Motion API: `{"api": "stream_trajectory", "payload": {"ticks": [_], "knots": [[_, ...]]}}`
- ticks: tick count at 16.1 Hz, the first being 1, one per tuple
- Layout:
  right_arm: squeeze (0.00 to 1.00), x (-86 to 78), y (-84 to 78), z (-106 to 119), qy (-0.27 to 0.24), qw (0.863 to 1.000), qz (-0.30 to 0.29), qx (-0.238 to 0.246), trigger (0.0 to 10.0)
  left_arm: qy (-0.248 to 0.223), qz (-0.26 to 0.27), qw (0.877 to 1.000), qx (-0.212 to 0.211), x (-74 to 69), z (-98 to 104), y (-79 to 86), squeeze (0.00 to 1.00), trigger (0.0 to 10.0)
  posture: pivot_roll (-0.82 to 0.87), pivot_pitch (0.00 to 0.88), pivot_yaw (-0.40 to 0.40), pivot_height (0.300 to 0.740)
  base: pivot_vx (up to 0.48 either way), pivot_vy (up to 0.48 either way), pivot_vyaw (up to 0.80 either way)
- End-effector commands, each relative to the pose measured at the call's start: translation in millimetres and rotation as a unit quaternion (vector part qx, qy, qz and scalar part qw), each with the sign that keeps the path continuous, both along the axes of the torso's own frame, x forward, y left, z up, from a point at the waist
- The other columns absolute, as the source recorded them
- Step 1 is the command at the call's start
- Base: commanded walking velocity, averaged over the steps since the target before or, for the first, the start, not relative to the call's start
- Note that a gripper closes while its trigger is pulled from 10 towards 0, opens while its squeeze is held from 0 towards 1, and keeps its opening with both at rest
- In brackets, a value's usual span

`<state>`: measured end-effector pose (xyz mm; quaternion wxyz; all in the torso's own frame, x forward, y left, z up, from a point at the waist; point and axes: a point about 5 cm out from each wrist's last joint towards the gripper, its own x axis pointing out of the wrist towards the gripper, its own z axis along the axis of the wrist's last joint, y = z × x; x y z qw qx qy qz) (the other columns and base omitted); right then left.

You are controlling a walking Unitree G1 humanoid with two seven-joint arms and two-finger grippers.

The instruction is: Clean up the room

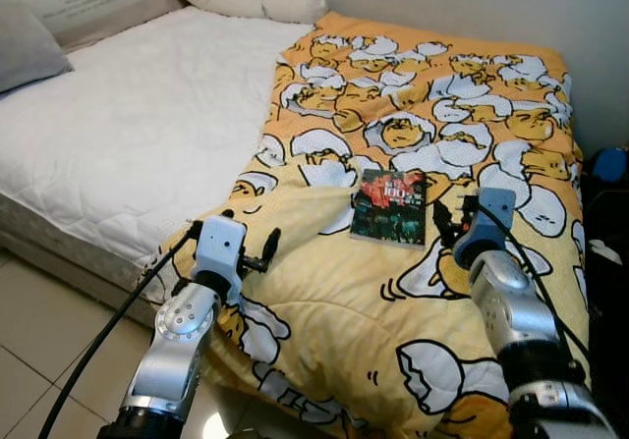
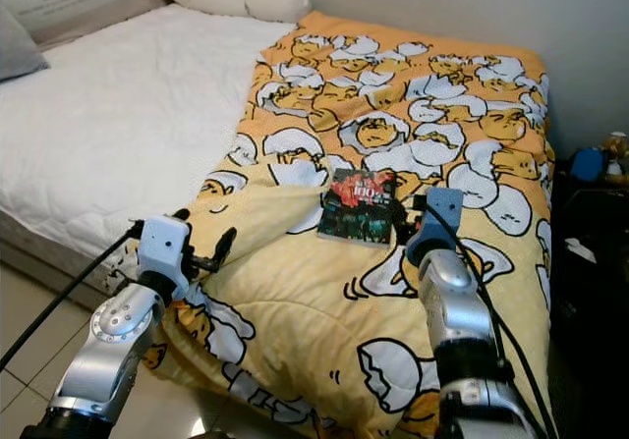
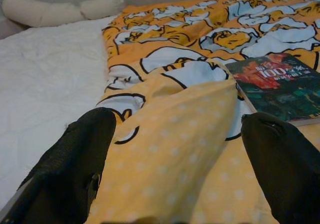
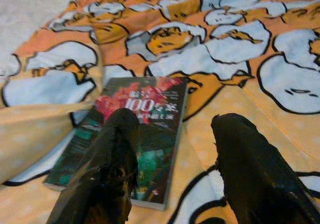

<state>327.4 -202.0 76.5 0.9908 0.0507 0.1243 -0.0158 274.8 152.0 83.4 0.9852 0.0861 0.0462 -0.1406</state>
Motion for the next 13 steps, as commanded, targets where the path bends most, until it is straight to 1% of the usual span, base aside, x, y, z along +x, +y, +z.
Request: {"api": "stream_trajectory", "payload": {"ticks": [1, 3, 5, 7, 8, 9, 10, 11, 12, 13], "knots": [[0.0, 4.9, -2.6, 5, -0.009, 1.0, -0.004, 0.002, 10.0, -0.012, -0.003, 1.0, 0.007, 2.6, 7, 3.5, 0.75, 10.0, 0.02, 0.0, 0.012, 0.74, 0.0, 0.0, 0.0], [0.0, 10.1, -1.3, 6, -0.012, 1.0, -0.005, 0.014, 10.0, -0.011, -0.002, 1.0, 0.01, 2.3, 8, 6.7, 0.75, 10.0, 0.03, 0.0, 0.018, 0.74, 0.0, 0.0, 0.0], [0.0, 15.0, 2.6, 6, -0.013, 1.0, 0.002, 0.024, 10.0, -0.008, -0.014, 1.0, 0.009, 1.7, 8, 5.3, 0.75, 10.0, 0.03, 0.0, 0.031, 0.74, 0.0, 0.0, 0.0], [0.0, 19.6, 4.9, 5, -0.006, 1.0, 0.005, 0.024, 10.0, -0.001, -0.043, 0.999, 0.01, 0.5, 8, 1.0, 0.75, 10.0, 0.03, 0.0, 0.036, 0.74, 0.0, 0.0, 0.0], [0.0, 23.0, 2.8, 5, 0.002, 1.0, -0.007, 0.028, 10.0, -0.001, -0.072, 0.997, 0.014, -1.1, 10, -2.9, 0.75, 10.0, 0.04, 0.0, 0.04, 0.74, 0.0, 0.0, 0.0], [0.0, 26.0, 2.0, 6, 0.005, 0.999, -0.012, 0.045, 10.0, -0.002, -0.088, 0.996, 0.017, -1.0, 13, -4.1, 0.75, 10.0, 0.04, 0.0, 0.042, 0.74, 0.0, 0.0, 0.0], [0.12, 27.0, 1.7, 6, 0.006, 0.998, -0.013, 0.053, 10.0, -0.002, -0.091, 0.996, 0.019, -0.5, 14, -3.8, 0.75, 10.0, 0.05, 0.0, 0.043, 0.74, 0.0, 0.0, 0.0], [1.0, 30.3, 2.3, 7, 0.01, 0.996, -0.008, 0.091, 10.0, -0.003, -0.093, 0.995, 0.022, 1.7, 17, -1.3, 0.75, 10.0, 0.06, 0.0, 0.045, 0.74, 0.0, 0.0, 0.0], [1.0, 31.0, 2.7, 7, 0.011, 0.995, -0.007, 0.098, 10.0, -0.003, -0.093, 0.995, 0.022, 2.1, 18, -0.5, 0.75, 10.0, 0.06, 0.0, 0.046, 0.74, 0.0, 0.0, 0.0], [1.0, 32.1, 2.1, 6, 0.018, 0.996, -0.013, 0.087, 10.0, -0.002, -0.095, 0.995, 0.024, 1.7, 19, 1.7, 0.75, 10.0, 0.07, 0.0, 0.049, 0.74, 0.0, 0.0, 0.0]]}}
